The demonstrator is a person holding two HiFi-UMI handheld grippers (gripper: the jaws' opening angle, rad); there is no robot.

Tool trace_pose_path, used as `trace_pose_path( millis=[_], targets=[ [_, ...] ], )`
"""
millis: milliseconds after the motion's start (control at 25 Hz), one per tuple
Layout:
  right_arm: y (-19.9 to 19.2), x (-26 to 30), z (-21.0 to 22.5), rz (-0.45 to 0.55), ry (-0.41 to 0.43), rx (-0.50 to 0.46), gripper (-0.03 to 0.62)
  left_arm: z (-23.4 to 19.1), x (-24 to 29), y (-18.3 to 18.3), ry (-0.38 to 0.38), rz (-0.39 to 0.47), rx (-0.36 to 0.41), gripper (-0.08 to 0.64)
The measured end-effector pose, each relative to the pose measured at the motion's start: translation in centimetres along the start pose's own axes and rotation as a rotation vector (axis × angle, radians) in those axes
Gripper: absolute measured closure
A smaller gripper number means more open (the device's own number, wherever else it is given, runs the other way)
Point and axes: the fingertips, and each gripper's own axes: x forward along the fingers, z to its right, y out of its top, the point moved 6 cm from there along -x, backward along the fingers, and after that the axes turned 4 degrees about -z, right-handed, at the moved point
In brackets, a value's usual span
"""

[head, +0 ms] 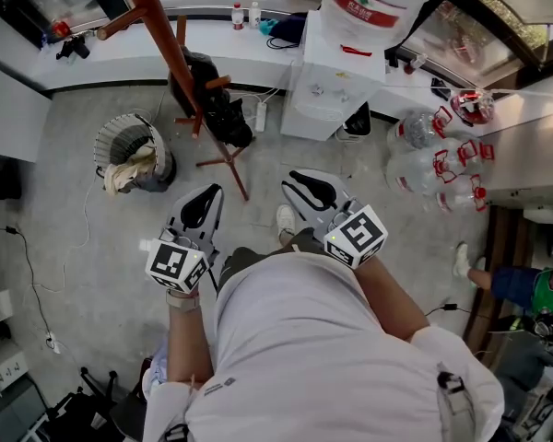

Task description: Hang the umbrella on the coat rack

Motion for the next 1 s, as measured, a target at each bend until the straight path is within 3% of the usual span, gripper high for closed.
trace_pose_path(
  millis=[1000],
  targets=[
    [-1.6,1.2,-0.5,-0.028,0.012,0.029,0.502,0.4,-0.5,-0.9,0.01,-0.003,-0.024,0.557]
  ],
)
